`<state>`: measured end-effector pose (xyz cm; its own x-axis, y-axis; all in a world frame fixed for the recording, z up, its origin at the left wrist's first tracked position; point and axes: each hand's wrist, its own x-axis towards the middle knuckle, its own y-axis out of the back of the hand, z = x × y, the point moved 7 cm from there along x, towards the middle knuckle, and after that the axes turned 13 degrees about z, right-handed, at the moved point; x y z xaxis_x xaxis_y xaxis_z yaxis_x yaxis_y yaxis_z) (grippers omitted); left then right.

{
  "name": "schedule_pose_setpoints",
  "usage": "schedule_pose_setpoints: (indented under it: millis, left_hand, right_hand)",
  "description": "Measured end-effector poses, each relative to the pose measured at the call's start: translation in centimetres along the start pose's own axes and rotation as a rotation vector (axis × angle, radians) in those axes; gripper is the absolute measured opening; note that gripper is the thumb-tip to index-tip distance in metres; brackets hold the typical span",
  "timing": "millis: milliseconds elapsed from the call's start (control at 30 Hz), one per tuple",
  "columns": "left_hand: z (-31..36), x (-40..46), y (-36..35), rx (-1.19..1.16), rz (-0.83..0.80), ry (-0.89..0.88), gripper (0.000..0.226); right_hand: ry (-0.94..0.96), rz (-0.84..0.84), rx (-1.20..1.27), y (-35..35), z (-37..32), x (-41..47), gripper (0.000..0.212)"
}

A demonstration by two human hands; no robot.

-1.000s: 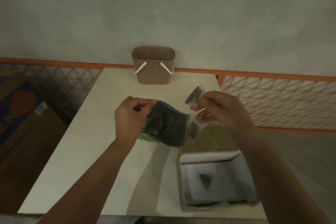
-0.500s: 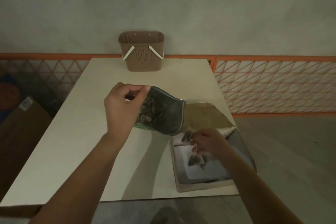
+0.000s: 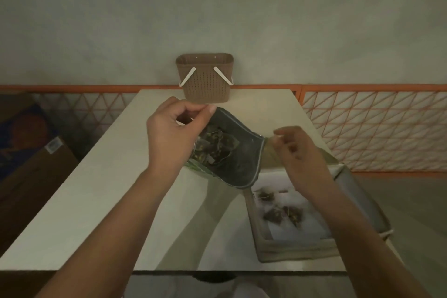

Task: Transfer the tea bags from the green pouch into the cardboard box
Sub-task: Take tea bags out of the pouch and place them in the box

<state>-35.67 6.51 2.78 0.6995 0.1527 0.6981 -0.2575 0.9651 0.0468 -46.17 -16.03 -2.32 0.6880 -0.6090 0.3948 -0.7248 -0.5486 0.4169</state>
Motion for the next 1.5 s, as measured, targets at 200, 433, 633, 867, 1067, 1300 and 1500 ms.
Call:
schedule_pose_setpoints:
  millis: [200, 433, 633, 867, 1067, 1300, 1500]
  left_hand:
    - [-0.8, -1.0, 1.1, -0.055, 0.032, 0.05, 0.004]
    - [-7.5, -5.5, 3.1, 0.033, -0.054, 0.676, 0.039]
    - [-10.6, -10.7, 5.0, -0.222, -0.052, 1.257, 0.033]
    - [-10.1, -9.8, 3.6, -0.721, -0.238, 1.568, 0.1]
    - [-9.1, -8.7, 0.5, -0.784, -0.429, 1.421, 0.098]
    - [-10.0, -7.0, -2.6, -0.883, -0.418, 1.288, 0.056]
    - [-13.4, -7.8, -4.4, -0.868, -0.371, 1.332, 0.056]
  right_hand:
    - [0.344, -0.114, -0.189, -3.9, -4.7, 1.3, 0.025]
    - [0.453, 0.016, -0.01, -5.2, -8.2, 1.1, 0.018]
    - [0.379, 0.047, 0.278, -6.3, -8.5, 0.4, 0.01]
    - [0.559, 0.127, 0.394, -6.9, -10.4, -0.5, 0.012]
    - [0.873, 0.026, 0.361, -8.0, -12.2, -1.2, 0.013]
    - [1.028, 0.08, 0.362, -6.0, -13.1, -1.9, 0.013]
    - [0.917, 0.025, 0.287, -8.2, -10.4, -0.4, 0.011]
